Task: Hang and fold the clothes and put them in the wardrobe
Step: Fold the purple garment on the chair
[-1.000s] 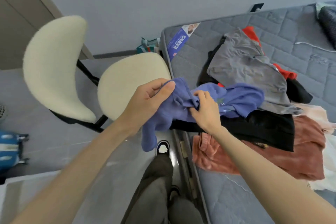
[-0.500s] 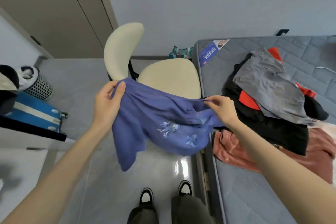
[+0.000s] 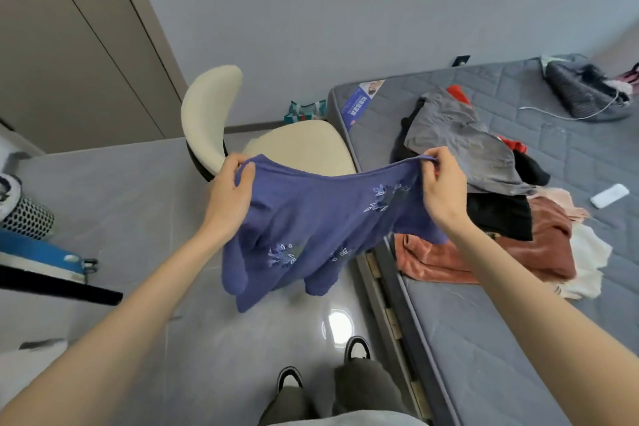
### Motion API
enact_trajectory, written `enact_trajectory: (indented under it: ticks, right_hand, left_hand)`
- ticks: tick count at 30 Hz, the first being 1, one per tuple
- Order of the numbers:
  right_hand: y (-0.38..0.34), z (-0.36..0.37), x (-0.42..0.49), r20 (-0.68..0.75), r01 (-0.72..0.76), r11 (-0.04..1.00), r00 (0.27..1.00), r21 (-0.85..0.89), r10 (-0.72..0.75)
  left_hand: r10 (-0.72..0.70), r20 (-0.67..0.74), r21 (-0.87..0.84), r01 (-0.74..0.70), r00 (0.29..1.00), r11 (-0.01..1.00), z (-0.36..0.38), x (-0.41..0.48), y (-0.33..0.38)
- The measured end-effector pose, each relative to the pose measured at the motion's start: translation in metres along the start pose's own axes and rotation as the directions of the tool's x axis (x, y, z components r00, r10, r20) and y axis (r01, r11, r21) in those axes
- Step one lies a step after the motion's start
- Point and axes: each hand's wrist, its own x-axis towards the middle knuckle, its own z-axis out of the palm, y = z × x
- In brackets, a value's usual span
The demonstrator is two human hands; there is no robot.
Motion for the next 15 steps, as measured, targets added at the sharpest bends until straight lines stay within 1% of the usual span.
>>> enact_trajectory:
  ticks: [2, 6, 10, 13, 15]
  right_hand:
    - [-0.002, 0.000, -0.002, -0.027, 0.016, 1.000, 1.000, 0.020, -0.015]
    - [-0.012, 0.004, 0.011, -0.060, 0.133, 0.991, 0.989, 0.000, -0.132]
    - [-0.014, 0.015, 0.040, -0.049, 0.027, 0.999, 0.999, 0.042, -0.025]
    - [-0.012, 0.031, 0.069, -0.023, 0.048, 0.999, 0.999, -0.009, -0.048]
    - [-0.007, 0.046, 0.096, 0.043, 0.077, 0.995, 0.996, -0.068, -0.075]
  left_hand:
    - [0.007, 0.005, 0.028, -0.007, 1.000, 1.000, 0.003, 0.008, -0.001]
    - [-0.001, 0.007, 0.013, 0.001, 1.000, 1.000, 0.009, 0.034, -0.003]
    - [-0.028, 0.040, 0.001, 0.028, 0.999, 1.000, 0.017, 0.072, -0.012]
    - [-0.034, 0.026, 0.028, 0.033, 0.999, 0.999, 0.029, 0.104, -0.019]
    - [-0.047, -0.016, 0.052, 0.048, 0.999, 0.998, 0.039, 0.127, -0.026]
